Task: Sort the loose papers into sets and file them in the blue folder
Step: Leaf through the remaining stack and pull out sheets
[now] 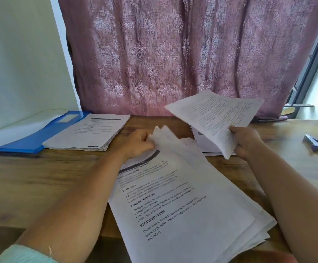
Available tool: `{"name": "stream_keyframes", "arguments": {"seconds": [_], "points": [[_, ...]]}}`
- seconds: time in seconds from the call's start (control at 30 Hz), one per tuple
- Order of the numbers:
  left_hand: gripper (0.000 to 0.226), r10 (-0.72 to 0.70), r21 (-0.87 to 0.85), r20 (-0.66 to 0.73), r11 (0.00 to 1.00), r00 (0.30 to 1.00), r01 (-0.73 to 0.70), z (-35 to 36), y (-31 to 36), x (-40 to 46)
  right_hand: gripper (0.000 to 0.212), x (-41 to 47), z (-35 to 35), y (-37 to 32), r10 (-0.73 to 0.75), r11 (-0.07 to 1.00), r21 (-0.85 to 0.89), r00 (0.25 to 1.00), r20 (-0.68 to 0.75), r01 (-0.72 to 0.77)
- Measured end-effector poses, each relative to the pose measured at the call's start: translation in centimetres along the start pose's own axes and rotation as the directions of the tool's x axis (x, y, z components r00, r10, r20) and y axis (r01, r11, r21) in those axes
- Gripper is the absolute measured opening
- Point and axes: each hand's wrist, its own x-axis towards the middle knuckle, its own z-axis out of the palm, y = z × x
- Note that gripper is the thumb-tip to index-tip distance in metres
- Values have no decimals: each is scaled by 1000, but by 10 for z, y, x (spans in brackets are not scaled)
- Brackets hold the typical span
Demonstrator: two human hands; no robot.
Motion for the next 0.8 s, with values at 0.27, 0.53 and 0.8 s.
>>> {"name": "stream_keyframes", "arguments": {"seconds": [0.27, 0.53, 0.8], "points": [[38, 8, -617, -160, 779, 987, -106, -20, 6, 4, 33, 1, -2, 0, 182, 950, -297, 939, 292, -92], [27, 50, -57, -221, 996, 974, -65, -6, 9, -1, 51, -28, 7, 10, 463, 750, -647, 591, 661, 136], [36, -25, 202, -116, 978, 993, 49, -7, -4, 2, 44, -39, 23, 20, 528, 662, -673, 430, 732, 330]]}}
